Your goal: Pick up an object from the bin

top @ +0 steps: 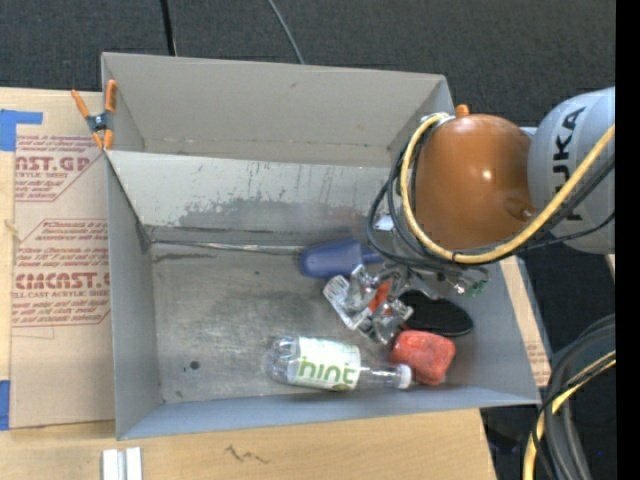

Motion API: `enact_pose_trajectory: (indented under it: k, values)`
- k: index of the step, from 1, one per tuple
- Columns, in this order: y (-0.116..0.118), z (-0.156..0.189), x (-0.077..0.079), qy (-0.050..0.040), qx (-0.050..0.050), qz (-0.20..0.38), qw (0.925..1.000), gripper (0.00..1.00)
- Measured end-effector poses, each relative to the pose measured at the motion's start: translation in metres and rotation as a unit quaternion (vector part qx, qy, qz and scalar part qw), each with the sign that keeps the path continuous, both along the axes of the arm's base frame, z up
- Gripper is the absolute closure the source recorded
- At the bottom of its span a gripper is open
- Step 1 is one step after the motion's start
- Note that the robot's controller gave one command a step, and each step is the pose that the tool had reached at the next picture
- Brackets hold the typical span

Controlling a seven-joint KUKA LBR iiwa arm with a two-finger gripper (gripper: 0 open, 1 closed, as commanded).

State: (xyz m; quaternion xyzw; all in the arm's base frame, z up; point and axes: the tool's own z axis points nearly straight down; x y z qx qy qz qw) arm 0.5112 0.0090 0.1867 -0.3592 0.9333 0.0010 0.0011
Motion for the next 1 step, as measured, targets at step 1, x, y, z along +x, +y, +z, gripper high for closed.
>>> enact_pose_trajectory:
  k: [1]
  values:
    - [0.0023,0.0421,-0.002,0.0054,0.0,0.0,1.0,1.0]
